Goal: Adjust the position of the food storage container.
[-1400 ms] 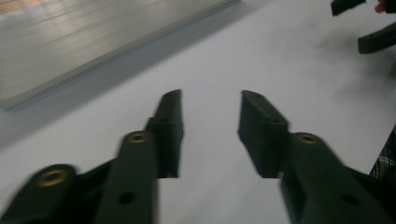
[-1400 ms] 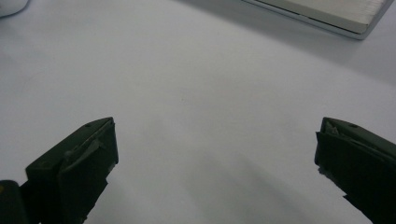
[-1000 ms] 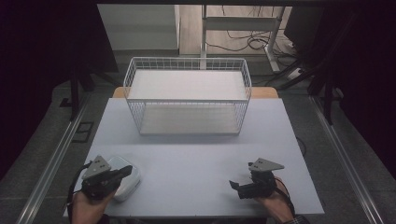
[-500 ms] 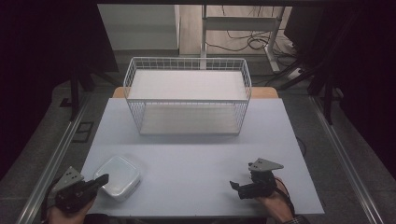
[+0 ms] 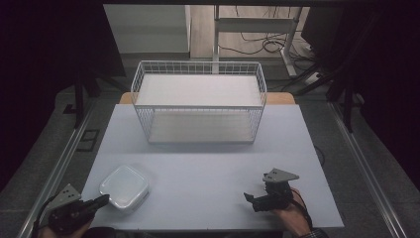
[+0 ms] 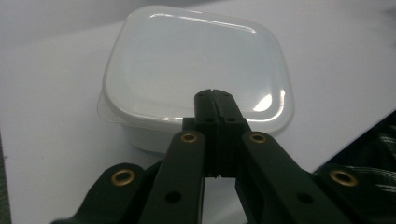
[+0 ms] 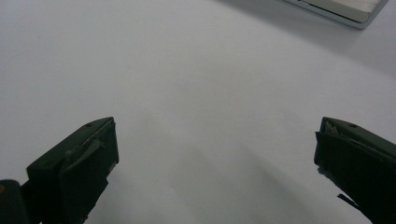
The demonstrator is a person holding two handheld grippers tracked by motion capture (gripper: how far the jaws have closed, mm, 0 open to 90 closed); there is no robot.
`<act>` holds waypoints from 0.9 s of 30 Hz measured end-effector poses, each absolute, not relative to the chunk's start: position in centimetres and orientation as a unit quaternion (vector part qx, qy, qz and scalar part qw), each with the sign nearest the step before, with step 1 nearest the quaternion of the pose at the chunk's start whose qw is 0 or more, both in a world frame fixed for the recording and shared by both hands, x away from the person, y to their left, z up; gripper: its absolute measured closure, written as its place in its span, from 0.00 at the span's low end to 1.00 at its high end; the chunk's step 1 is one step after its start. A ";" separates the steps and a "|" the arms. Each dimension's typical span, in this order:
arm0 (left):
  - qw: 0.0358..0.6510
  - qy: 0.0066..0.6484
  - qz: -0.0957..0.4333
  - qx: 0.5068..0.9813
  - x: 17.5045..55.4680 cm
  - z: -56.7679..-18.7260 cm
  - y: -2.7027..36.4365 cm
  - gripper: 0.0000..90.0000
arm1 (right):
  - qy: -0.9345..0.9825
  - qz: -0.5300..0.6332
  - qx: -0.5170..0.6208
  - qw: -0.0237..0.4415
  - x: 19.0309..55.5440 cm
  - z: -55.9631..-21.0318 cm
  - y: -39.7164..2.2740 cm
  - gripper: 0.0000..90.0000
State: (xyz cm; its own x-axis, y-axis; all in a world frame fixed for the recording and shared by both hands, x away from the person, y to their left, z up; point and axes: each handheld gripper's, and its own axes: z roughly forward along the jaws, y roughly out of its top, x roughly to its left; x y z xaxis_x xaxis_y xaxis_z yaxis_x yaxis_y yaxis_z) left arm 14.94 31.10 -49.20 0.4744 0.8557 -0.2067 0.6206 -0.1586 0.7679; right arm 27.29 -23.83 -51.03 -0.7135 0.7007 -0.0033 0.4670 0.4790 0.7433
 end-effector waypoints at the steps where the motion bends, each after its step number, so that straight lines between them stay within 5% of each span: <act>1: 0.422 0.490 0.134 0.750 15.0 -49.4 31.0 1.00 | 0.846 0.376 0.344 0.154 27.3 -51.0 -23.9 0.00; 19: 0.453 0.463 0.121 0.752 18.6 -50.5 26.7 1.00 | 0.852 0.371 0.335 0.153 27.3 -51.2 -23.6 0.00; 27: 0.428 0.542 0.188 0.698 20.1 -49.8 31.2 1.00 | 0.845 0.384 0.341 0.147 27.3 -51.1 -23.5 0.00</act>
State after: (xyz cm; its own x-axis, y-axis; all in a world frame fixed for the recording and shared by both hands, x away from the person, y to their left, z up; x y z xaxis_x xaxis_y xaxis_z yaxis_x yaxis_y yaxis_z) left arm 20.15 31.17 -49.80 0.3414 0.9178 -0.2028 0.5962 -0.0446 0.8016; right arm 27.32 -23.53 -51.12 -0.7237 0.6900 0.0140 0.4646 0.4721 0.7491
